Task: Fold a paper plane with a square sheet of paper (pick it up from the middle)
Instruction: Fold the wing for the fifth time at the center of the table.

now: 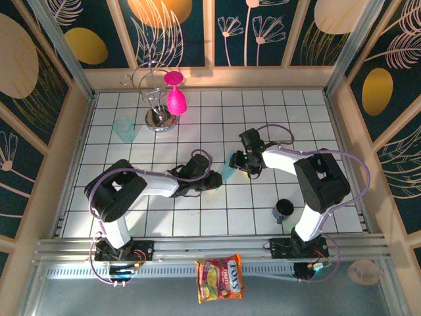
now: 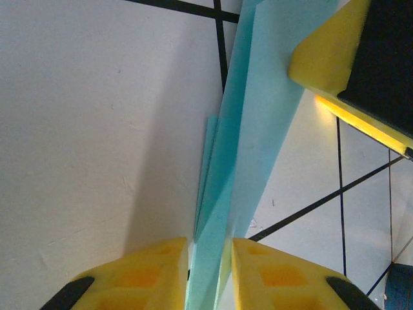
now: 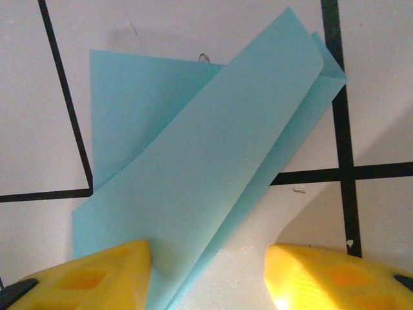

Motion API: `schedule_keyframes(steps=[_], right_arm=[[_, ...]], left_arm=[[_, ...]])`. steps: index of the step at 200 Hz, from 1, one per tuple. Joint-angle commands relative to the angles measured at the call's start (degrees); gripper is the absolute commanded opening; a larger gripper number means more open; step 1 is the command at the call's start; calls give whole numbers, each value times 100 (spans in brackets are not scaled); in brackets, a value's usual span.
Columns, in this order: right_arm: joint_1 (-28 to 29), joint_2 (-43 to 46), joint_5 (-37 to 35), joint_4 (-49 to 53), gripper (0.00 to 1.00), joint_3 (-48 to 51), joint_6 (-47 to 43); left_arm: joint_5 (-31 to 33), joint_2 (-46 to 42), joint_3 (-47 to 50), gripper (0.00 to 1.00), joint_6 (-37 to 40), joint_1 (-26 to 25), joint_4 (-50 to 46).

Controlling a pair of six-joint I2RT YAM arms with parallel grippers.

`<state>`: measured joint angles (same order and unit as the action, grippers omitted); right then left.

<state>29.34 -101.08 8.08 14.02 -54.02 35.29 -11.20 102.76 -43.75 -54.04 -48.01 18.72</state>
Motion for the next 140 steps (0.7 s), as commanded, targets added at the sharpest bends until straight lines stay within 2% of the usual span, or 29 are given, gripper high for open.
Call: schedule_keyframes(steps=[1,97,117,140], right_arm=[[36,-895,-141,-519,54,260,57],[38,-992,-116,-494,53,185,-4],[36,-758,-30,-448,53,155,-13],[-4,-90,147,-409,54,160,-72]], left_arm=[[81,277,-123,24,39,-35,-371],[220,565,-263,21,65,-35,-857],[258,625,-328,21,99,-35,-976],[320,678,-402,21,139,-34,-1122]])
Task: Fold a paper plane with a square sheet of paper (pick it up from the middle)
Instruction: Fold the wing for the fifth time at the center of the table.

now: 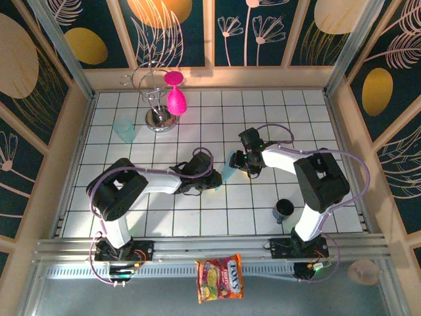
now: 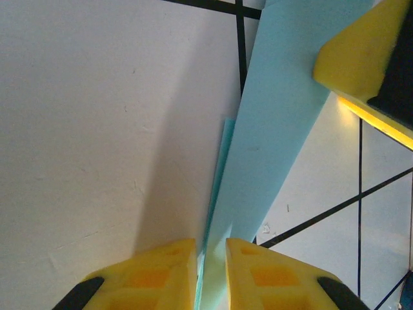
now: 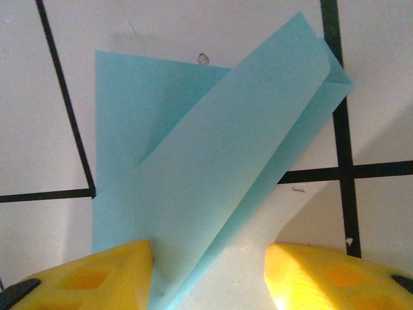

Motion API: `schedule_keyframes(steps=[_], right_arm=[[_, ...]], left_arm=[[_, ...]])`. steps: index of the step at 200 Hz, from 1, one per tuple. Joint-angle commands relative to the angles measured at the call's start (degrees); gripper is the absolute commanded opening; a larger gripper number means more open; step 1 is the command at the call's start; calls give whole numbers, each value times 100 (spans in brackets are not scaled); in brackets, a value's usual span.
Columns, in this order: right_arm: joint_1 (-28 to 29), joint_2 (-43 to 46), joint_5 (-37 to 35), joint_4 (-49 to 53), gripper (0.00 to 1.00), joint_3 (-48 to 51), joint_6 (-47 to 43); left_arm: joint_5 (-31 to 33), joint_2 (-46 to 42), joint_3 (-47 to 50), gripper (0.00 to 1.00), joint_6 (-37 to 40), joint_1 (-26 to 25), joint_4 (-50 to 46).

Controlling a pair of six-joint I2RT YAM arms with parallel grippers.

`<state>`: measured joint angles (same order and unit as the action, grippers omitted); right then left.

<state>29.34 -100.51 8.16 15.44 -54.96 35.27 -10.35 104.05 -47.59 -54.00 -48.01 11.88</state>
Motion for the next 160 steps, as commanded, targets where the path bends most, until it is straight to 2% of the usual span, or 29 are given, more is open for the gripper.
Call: schedule_keyframes(steps=[1,29,56,72,92,114,141,160], right_arm=[[-4,-147,139,-551,54,254,-70],[-43,849,327,-550,56,380,-199],[-43,1745,667,-1213,56,1061,-204],[-38,1981,908,-1419,56,1208,-177],[-25,1892,1395,-1815,52,1214,-87],[-8,1471,1670,-2005,40,1015,2],[23,969,1730,-2041,28,791,15],[26,698,1778,-2051,25,722,-19]], left_arm=[[235,552,-20,21,135,-33,-444],[265,572,-44,21,153,-37,-502],[278,572,-41,21,161,-34,-511],[277,581,-50,21,163,-35,-502],[260,607,-56,21,168,-36,-494],[255,616,-64,20,179,-33,-494],[227,625,-57,20,179,-36,-491],[225,612,-48,21,178,-41,-498]])
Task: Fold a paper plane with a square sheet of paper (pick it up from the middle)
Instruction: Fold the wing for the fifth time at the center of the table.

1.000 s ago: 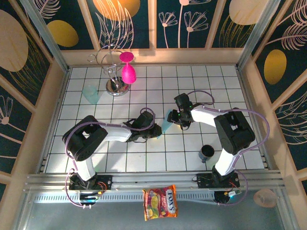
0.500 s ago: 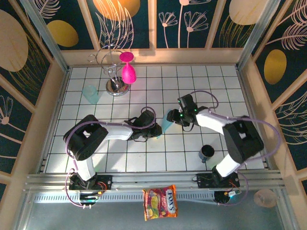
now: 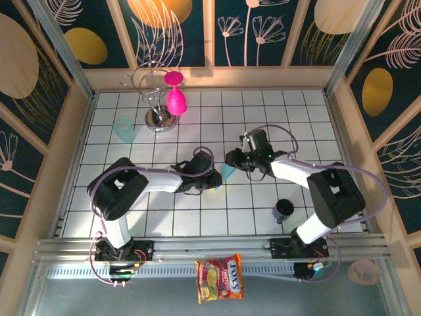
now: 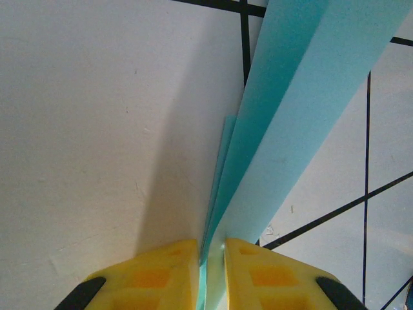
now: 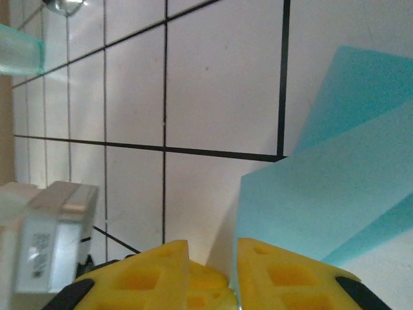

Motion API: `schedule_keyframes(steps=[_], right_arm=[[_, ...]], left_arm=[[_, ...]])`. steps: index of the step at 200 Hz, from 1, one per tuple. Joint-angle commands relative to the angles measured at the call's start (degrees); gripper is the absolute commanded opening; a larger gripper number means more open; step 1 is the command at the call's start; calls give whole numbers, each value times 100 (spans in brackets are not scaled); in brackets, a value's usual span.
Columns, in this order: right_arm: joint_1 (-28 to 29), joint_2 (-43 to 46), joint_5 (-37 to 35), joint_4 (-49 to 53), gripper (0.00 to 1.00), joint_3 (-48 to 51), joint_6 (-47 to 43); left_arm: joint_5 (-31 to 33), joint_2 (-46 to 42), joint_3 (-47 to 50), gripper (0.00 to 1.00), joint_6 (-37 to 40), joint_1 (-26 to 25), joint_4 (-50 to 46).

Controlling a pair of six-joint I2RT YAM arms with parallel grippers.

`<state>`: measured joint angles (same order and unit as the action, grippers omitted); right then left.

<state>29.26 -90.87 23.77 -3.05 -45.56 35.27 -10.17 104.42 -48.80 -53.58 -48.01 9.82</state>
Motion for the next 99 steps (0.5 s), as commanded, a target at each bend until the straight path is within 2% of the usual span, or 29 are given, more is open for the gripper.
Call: schedule_keyframes(steps=[1,99], right_arm=[[36,-279,212,-199,24,-221,-20],[-14,-876,-320,151,21,-393,-47]], left_arm=[[208,577,72,21,137,-37,-295],[222,535,107,19,124,-42,-357]])
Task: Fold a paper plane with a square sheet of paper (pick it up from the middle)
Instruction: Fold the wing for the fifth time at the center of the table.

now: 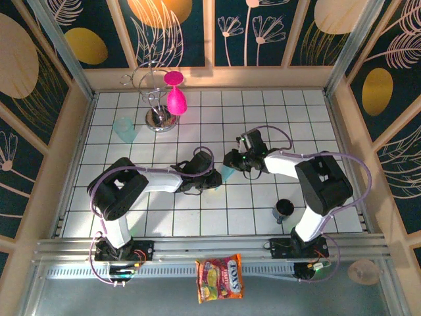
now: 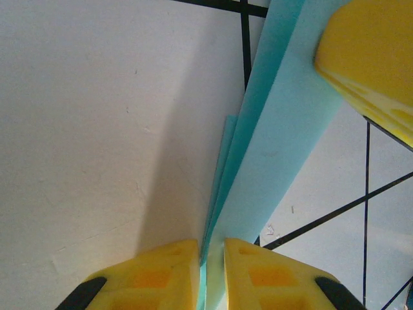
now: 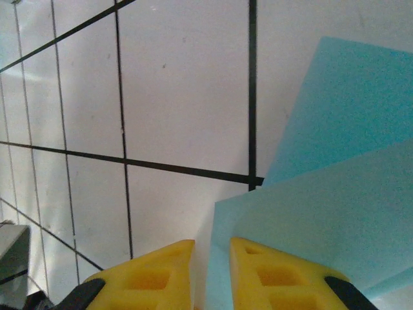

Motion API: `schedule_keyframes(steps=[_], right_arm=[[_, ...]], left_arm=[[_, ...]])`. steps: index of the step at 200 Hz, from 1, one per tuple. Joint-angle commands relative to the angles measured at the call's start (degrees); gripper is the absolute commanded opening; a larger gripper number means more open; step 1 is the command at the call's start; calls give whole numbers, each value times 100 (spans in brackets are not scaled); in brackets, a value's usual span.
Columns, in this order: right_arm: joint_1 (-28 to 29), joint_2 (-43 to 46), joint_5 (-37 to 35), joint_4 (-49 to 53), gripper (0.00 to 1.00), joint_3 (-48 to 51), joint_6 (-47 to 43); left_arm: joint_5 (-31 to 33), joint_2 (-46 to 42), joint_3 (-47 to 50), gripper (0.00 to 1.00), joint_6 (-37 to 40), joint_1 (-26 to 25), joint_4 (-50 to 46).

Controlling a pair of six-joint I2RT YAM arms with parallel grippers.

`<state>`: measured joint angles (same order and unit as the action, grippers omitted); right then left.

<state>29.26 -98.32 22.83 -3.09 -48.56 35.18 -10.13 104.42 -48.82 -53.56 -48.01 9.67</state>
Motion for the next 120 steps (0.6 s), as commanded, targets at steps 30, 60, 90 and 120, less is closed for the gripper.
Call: schedule_keyframes(steps=[30,60,90,120], right_arm=[[-46,-198,-288,147,21,-66,-32],[-60,-251,-335,151,21,-49,-13],[-73,-242,-420,144,20,12,8],[-95,-297,-412,126,20,32,-2]], left_arm=[[211,544,127,18,109,-34,-317],[212,542,142,19,104,-40,-321],[206,535,160,18,100,-41,-308],[204,535,172,18,96,-37,-308]])
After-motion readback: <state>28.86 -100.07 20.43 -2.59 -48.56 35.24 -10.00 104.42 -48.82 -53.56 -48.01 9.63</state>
